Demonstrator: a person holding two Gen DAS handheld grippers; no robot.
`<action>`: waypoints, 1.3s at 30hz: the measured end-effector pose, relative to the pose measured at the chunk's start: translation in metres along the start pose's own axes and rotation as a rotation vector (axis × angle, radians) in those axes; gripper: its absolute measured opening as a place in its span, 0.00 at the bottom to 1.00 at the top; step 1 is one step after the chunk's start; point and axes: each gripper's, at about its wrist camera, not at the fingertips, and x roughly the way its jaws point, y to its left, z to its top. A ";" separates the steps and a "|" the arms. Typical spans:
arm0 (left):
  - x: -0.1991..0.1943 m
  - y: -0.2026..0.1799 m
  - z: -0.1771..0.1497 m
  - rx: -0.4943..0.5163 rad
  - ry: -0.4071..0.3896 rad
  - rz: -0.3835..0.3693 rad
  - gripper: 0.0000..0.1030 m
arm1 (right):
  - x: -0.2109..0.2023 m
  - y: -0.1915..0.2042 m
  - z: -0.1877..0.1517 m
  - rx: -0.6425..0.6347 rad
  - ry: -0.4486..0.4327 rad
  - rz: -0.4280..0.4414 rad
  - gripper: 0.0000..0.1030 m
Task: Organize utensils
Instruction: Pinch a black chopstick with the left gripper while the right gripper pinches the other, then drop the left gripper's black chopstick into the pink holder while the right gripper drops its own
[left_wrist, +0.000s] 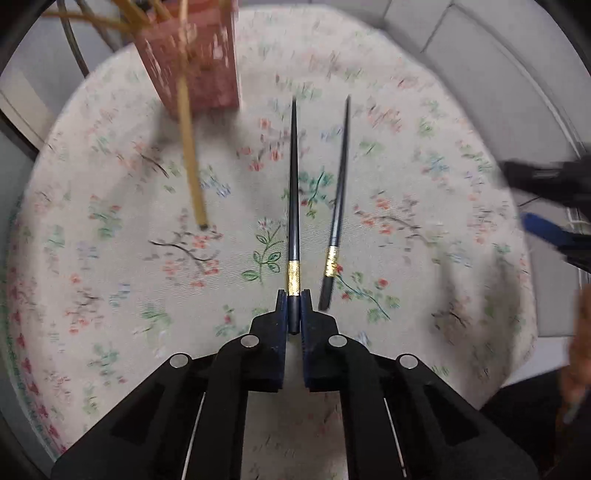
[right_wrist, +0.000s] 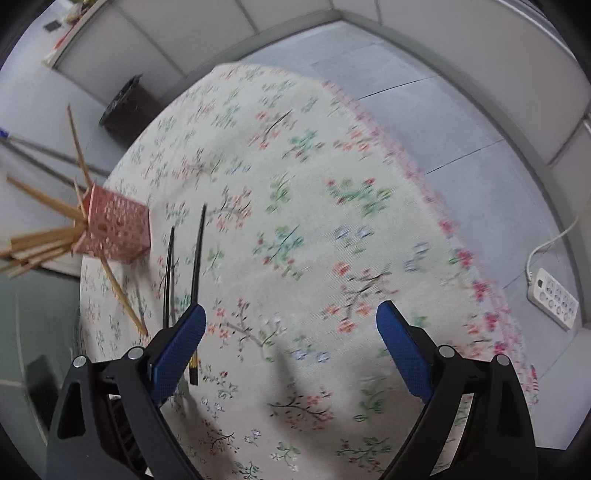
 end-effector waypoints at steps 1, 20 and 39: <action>-0.012 -0.001 -0.004 0.013 -0.026 -0.010 0.06 | 0.005 0.008 -0.002 -0.018 0.006 -0.004 0.88; -0.156 0.045 -0.068 -0.049 -0.421 -0.071 0.06 | 0.104 0.120 0.015 -0.283 -0.171 -0.258 0.30; -0.226 0.059 -0.069 -0.115 -0.595 -0.061 0.06 | -0.107 0.071 -0.055 -0.275 -0.266 0.240 0.05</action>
